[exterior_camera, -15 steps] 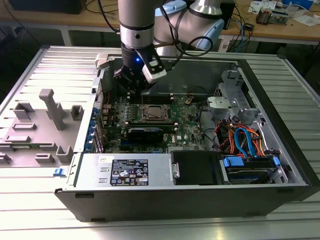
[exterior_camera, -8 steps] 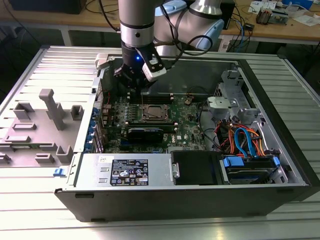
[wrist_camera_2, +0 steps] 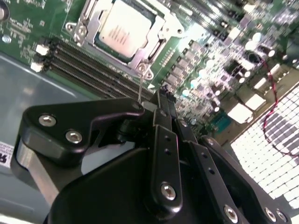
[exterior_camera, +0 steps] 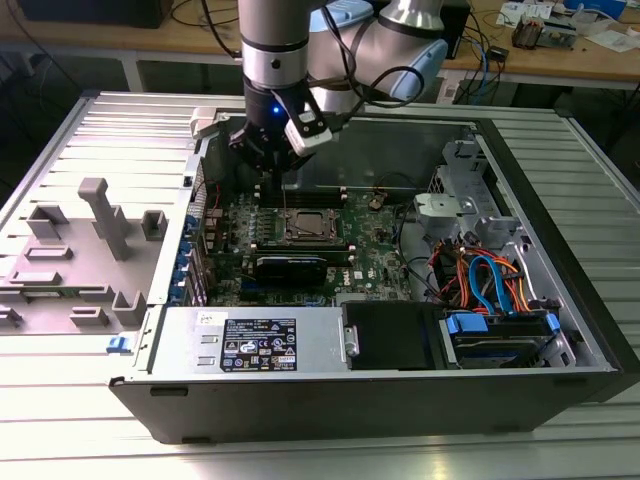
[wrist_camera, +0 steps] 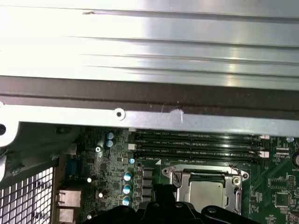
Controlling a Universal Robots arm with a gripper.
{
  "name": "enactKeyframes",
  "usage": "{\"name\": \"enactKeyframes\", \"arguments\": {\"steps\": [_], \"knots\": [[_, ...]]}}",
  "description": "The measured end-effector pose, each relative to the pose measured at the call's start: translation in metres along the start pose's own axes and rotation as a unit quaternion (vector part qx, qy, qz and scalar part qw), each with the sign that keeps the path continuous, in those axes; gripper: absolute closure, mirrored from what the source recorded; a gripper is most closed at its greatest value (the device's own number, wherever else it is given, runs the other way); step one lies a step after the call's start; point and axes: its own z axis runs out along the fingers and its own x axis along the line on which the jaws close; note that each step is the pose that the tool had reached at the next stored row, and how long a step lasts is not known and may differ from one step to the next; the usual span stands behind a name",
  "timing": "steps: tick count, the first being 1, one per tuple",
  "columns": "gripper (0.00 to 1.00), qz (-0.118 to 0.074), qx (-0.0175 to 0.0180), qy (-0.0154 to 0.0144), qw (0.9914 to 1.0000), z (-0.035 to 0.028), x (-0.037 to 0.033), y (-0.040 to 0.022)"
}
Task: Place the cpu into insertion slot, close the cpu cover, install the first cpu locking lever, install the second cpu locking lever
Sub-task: 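Install the first cpu locking lever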
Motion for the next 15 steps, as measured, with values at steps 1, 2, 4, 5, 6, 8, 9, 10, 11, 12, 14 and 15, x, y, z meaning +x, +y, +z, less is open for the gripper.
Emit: {"name": "enactKeyframes", "arguments": {"steps": [1,2,4,5,6,8,9,10,11,12,14,15], "knots": [[0.89,0.000,0.0001,0.0001,1.00000,0.0000,0.0000,0.0007],[0.89,0.000,0.0007,0.0001,1.00000,0.0000,0.0000,0.0014],[0.89,0.000,0.0015,0.0001,1.00000,0.0000,-0.0006,0.0023],[0.89,0.000,0.0019,0.0001,1.00000,0.0000,-0.0014,0.0025],[0.89,0.000,0.0022,0.0001,1.00000,0.0000,-0.0022,0.0026],[0.89,0.000,0.0043,-0.0008,0.99999,0.0000,-0.0043,0.0033],[0.89,0.000,0.0046,-0.0011,0.99999,0.0000,-0.0049,0.0034],[0.89,0.000,0.0050,-0.0015,0.99999,0.0000,-0.0056,0.0035],[0.89,0.000,0.0059,-0.0017,0.99998,0.0000,-0.0076,0.0037],[0.89,0.000,0.0066,-0.0016,0.99998,0.0000,-0.0118,0.0037],[0.89,0.000,0.0067,-0.0016,0.99998,0.0003,-0.0182,0.0035],[0.89,0.000,0.0069,-0.0016,0.99998,0.0010,-0.0250,0.0033]]}}
